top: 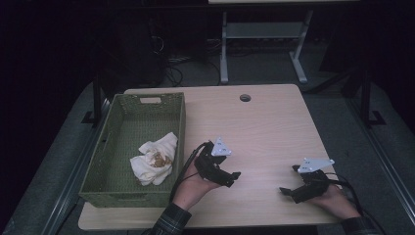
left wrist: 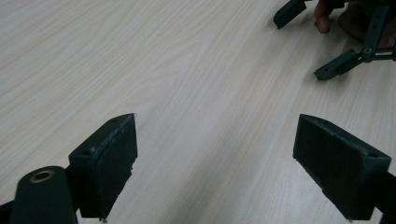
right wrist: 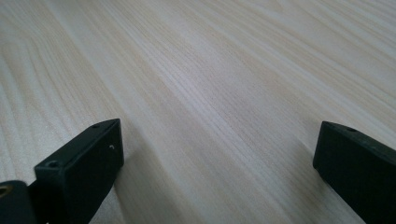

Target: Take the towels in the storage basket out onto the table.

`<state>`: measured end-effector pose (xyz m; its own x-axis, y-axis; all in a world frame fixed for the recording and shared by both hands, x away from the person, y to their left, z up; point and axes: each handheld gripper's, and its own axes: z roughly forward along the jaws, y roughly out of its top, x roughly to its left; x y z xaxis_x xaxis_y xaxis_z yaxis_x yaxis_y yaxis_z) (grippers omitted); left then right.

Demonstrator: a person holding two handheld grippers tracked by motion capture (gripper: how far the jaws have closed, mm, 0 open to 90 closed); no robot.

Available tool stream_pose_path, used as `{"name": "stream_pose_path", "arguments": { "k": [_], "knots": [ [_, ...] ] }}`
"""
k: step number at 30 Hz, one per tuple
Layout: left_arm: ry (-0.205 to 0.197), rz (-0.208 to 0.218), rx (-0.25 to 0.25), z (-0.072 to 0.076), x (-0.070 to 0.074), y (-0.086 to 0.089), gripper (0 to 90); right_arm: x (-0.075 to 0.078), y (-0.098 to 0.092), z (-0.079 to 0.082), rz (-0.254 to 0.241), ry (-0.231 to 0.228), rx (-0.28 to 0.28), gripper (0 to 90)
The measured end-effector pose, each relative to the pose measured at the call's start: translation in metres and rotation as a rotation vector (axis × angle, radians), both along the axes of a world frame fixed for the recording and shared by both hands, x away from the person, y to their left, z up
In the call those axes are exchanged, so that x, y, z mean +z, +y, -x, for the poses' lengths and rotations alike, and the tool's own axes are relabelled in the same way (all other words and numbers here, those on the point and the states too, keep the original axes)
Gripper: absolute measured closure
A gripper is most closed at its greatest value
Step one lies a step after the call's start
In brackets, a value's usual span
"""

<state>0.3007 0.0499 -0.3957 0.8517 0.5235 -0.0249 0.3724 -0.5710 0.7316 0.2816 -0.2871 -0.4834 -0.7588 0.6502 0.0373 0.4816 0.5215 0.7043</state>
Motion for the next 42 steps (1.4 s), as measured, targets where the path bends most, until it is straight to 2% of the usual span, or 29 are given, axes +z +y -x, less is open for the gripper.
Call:
{"name": "stream_pose_path", "arguments": {
  "k": [15, 17, 23, 27, 31, 32, 35, 42],
  "knots": [
    [0.018, 0.046, -0.018, -0.012, 0.025, 0.009, 13.2, 0.0, 0.0, 0.0, 0.0, 0.0, 0.0, 1.4],
    [0.017, 0.031, -0.027, -0.013, 0.027, 0.01, 13.2, 0.0, 0.0, 0.0, 0.0, -0.001, 0.0, 1.5],
    [0.017, 0.037, -0.038, -0.016, 0.036, 0.013, 13.2, 0.0, 0.0, 0.0, 0.0, 0.0, 0.0, 1.5],
    [0.015, 0.024, -0.052, -0.019, 0.042, 0.015, 13.2, 0.0, 0.0, 0.0, 0.0, 0.0, 0.0, 1.5],
    [0.02, 0.041, -0.047, -0.023, 0.046, 0.019, 13.2, 0.0, 0.0, 0.0, 0.0, 0.0, 0.0, 1.5],
    [0.017, 0.03, -0.052, -0.024, 0.048, 0.02, 13.2, 0.0, 0.0, 0.0, 0.0, 0.0, 0.0, 1.5],
    [0.016, 0.036, -0.05, -0.025, 0.051, 0.022, 13.2, 0.0, 0.0, 0.0, 0.0, 0.0, 0.0, 1.4],
    [0.008, 0.02, -0.039, -0.03, 0.058, 0.034, 13.2, 0.0, 0.0, 0.0, 0.0, 0.0, 0.0, 1.4]
  ]
}}
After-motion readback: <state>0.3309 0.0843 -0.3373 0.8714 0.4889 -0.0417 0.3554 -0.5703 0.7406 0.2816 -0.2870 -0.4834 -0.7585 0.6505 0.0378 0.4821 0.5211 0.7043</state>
